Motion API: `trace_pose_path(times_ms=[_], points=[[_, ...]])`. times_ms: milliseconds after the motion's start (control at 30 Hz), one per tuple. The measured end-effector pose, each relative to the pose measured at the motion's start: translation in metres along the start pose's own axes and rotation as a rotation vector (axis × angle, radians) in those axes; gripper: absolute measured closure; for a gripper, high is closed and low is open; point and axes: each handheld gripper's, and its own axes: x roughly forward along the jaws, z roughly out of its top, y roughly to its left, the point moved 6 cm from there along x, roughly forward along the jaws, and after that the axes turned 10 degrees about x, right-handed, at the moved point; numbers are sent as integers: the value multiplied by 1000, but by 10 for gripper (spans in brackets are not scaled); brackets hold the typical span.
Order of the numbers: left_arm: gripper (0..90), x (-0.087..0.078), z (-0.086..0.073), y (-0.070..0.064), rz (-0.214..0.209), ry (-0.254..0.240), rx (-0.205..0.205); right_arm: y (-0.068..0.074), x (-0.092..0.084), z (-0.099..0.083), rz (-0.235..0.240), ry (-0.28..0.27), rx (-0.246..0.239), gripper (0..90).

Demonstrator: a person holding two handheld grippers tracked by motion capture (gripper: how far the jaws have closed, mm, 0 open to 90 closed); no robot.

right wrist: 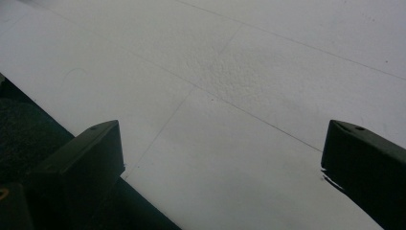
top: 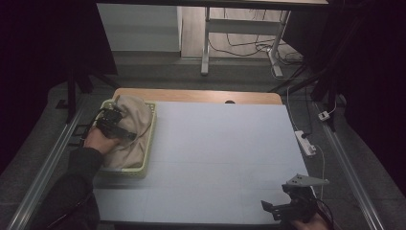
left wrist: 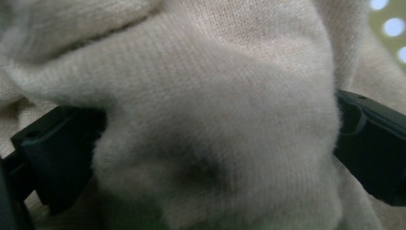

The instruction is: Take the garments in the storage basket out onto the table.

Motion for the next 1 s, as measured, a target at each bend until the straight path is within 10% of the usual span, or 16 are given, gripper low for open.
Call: trace_pose_path(times_ms=[467,1000], points=[[336,-8,0,-1,37,95,-23,0,0,0,-2,4,-4,6],[403,-47,16,2,-89,29,-45,0,1,0,-3,5,3,6]])
